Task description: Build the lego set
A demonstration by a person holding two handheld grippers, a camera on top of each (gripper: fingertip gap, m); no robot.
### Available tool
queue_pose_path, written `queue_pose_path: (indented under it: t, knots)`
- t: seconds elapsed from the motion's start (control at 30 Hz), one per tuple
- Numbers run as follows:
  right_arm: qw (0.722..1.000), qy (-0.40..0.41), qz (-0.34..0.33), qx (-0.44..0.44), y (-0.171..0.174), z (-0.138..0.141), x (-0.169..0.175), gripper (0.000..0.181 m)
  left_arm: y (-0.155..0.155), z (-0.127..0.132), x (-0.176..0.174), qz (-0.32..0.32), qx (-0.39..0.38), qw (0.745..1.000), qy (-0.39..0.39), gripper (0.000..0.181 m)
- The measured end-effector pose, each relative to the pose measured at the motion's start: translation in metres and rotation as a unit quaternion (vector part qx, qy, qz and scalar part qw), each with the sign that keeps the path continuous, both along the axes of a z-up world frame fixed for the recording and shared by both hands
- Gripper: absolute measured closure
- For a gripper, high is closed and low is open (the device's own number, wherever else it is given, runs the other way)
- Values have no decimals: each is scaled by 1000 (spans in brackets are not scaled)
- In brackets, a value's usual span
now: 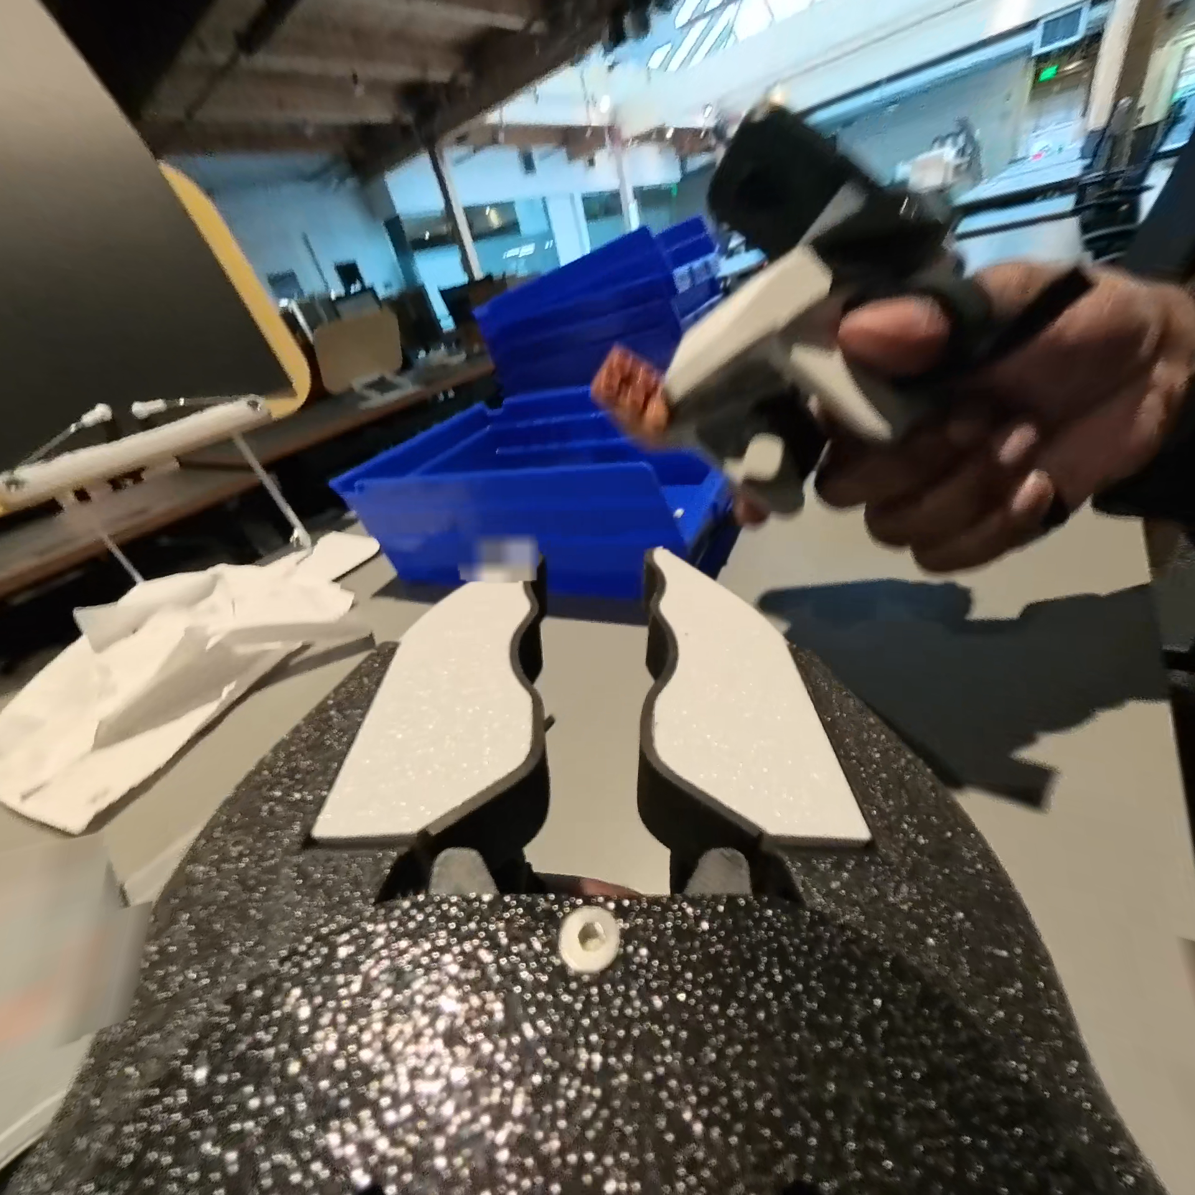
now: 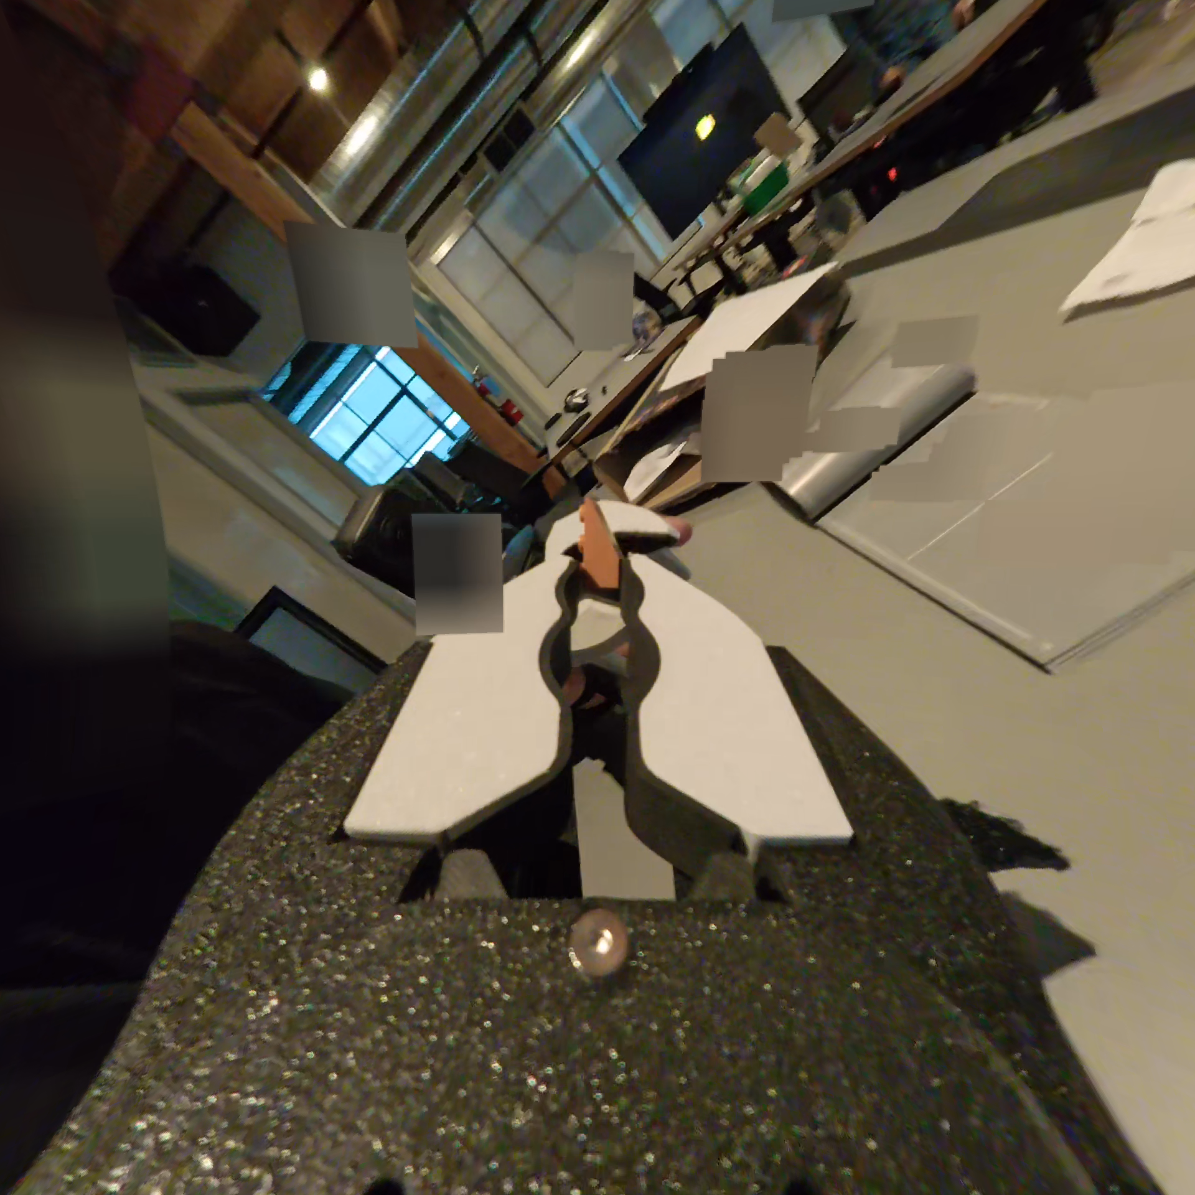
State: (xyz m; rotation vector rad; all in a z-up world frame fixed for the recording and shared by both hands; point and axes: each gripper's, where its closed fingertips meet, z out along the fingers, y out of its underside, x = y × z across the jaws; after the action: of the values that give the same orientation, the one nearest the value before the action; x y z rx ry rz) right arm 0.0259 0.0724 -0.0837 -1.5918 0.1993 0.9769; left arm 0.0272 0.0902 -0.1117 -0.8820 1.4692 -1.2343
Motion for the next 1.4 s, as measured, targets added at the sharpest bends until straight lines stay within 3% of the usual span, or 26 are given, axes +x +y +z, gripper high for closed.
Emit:
queue_pose_path:
  t: [0.23,0.47,0.93,1.27,1.4]
  knots:
    - [999,22,38,12,10,-14,-17,170,1,3,-2,-1,3,999,-34,151]
    - [999,14,41,11,14,-25,-12,170,3,-5,0,8,30,999,-40,152]
    - [990,107,93,8,17,-26,-19,170,1,2,-8,-16,23,997,-67,152]
    - [990,83,118,-2,10,-30,-28,170,-8,-2,-14,-52,47,996,-62,157]
    - [994,7,104,-21,5,-36,-23,148,-13,-3,-17,-77,42,995,-51,157]
